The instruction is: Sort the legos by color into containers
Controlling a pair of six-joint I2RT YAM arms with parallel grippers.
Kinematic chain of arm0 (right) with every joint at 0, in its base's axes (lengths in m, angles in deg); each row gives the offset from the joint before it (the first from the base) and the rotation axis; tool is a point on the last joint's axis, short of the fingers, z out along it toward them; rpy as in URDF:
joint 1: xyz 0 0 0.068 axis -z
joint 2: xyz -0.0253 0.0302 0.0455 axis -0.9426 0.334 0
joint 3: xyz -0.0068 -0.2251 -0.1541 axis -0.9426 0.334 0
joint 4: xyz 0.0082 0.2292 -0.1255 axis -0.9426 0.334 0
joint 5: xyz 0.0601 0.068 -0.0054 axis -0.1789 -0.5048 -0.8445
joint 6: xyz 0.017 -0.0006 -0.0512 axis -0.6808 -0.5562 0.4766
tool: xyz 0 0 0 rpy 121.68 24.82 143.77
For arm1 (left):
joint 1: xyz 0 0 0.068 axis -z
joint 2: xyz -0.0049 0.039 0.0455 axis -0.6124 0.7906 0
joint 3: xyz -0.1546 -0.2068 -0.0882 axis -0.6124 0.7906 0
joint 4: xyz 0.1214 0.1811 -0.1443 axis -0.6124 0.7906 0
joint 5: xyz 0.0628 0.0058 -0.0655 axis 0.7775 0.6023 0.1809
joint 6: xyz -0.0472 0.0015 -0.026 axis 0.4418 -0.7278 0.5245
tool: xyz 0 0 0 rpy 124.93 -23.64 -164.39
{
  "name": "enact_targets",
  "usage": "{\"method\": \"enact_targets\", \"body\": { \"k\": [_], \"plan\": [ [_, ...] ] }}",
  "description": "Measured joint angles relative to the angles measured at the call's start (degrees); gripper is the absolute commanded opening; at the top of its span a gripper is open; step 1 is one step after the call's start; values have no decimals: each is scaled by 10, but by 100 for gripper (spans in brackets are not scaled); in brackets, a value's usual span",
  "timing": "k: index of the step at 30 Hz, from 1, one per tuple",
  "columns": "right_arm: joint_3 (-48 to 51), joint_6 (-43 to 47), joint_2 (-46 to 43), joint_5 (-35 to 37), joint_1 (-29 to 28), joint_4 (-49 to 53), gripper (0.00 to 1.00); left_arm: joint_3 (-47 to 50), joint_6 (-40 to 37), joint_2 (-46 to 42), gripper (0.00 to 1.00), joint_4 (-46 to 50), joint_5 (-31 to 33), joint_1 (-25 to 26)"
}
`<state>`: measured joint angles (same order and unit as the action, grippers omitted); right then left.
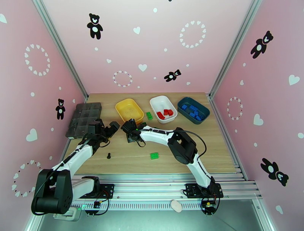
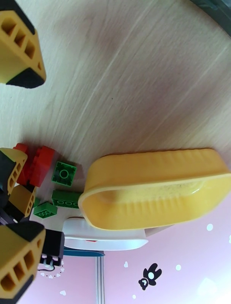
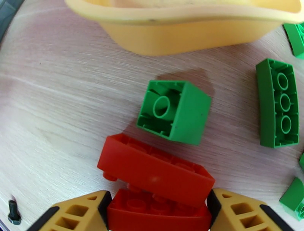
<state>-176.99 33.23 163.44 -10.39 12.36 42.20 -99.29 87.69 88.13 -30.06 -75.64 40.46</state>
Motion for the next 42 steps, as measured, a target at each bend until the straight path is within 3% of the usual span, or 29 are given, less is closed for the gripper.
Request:
{"method": "enact_targets", "body": {
  "k": [6,16,27,32,38,42],
  "plan": [
    [55,-2,-36,7,-2,-12,57,0,-1,0,98,0,3,19],
    [152,10,-152,37,9,-10,57,-33,8,57,99,-16,7,145],
    [193,66,-245,32,156,-12,56,-165,31,182,98,-60,-31,212],
    [176,90,-243,6,229,-7,56,-244,40,252,98,-78,-53,242],
    [60,113,-187,-19,287,3,56,-293,53,308,97,-97,-71,260],
    [-21,123,-131,-32,313,15,67,-300,57,315,97,-98,-73,260]
  ]
}}
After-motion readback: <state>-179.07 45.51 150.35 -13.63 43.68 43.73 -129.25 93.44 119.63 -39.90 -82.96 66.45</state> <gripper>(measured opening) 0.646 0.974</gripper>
